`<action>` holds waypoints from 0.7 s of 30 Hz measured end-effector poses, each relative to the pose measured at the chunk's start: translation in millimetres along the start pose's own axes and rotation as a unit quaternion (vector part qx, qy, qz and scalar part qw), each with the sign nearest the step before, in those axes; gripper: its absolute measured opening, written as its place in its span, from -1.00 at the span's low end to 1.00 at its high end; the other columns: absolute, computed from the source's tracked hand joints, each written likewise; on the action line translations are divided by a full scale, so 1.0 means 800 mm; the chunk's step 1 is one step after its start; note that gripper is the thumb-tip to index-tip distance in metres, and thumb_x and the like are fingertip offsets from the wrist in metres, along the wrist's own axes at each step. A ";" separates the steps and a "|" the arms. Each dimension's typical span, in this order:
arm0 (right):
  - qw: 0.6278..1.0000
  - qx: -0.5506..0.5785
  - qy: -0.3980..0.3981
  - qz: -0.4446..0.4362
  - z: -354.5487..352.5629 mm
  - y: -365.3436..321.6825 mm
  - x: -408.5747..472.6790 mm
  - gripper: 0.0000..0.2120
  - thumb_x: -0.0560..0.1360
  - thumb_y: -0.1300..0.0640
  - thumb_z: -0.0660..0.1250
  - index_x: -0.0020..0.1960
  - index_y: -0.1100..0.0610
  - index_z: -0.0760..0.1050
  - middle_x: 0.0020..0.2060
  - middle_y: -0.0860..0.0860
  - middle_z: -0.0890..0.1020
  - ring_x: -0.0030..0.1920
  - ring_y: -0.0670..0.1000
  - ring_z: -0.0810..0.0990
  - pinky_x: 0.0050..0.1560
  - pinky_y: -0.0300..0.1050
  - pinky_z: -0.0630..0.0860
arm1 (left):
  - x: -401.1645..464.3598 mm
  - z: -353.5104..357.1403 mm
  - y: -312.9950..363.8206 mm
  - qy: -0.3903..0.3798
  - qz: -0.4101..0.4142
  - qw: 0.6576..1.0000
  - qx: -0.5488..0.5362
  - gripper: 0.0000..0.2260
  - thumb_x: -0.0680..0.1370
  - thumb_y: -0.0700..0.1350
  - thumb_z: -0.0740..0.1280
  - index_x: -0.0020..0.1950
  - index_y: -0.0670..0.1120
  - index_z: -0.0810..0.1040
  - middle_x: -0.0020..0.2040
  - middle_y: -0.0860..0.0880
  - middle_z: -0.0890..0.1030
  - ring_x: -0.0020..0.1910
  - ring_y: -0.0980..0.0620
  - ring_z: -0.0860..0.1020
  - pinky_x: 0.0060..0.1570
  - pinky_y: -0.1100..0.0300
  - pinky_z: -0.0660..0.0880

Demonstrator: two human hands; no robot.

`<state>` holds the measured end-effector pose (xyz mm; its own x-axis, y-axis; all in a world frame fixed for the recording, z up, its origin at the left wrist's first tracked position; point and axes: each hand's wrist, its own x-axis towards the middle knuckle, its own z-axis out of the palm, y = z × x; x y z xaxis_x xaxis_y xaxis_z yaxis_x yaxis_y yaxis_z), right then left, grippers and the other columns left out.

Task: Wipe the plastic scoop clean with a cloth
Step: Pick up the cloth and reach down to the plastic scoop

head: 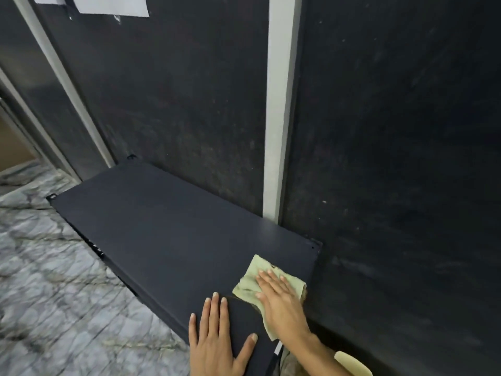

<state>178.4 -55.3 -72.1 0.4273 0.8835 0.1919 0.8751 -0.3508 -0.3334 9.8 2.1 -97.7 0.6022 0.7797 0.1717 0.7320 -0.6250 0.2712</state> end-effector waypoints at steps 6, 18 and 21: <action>0.997 -0.008 0.067 -0.022 -0.008 0.040 -0.060 -0.48 0.70 0.03 -0.08 0.20 0.19 0.63 0.21 0.02 0.66 0.34 -0.04 0.48 0.47 -0.18 0.09 | 0.000 0.000 0.009 -0.034 0.006 0.999 -0.020 -0.14 0.47 0.45 0.00 0.46 -0.16 0.47 0.53 -0.14 0.41 0.52 -0.04 0.24 0.44 -0.26 0.16; 0.966 -0.027 0.221 0.129 -0.028 0.184 -0.242 -0.57 0.70 0.05 -0.13 0.31 0.15 0.45 0.28 0.04 0.58 0.34 0.03 0.51 0.35 -0.03 0.39 | -0.048 0.059 0.168 -0.118 0.248 0.947 -0.166 -0.21 0.46 0.41 0.14 0.56 -0.05 0.32 0.61 0.06 0.21 0.59 0.20 0.10 0.57 0.04 -0.10; 0.964 -0.066 0.226 0.125 0.011 0.232 -0.294 -0.68 0.66 0.19 -0.07 0.26 0.13 0.40 0.23 0.04 0.59 0.31 0.02 0.49 0.29 0.00 0.48 | -0.072 0.134 0.187 -0.148 0.250 0.939 -0.186 -0.10 0.41 0.55 -0.14 0.62 0.05 0.08 0.62 0.19 -0.06 0.58 0.30 -0.16 0.56 0.11 -0.21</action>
<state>238.3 -325.6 -187.1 0.6573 0.5512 0.5140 0.7410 -0.5970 -0.3074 118.6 -140.1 -169.0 0.9429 0.3144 0.1104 0.2059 -0.8103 0.5487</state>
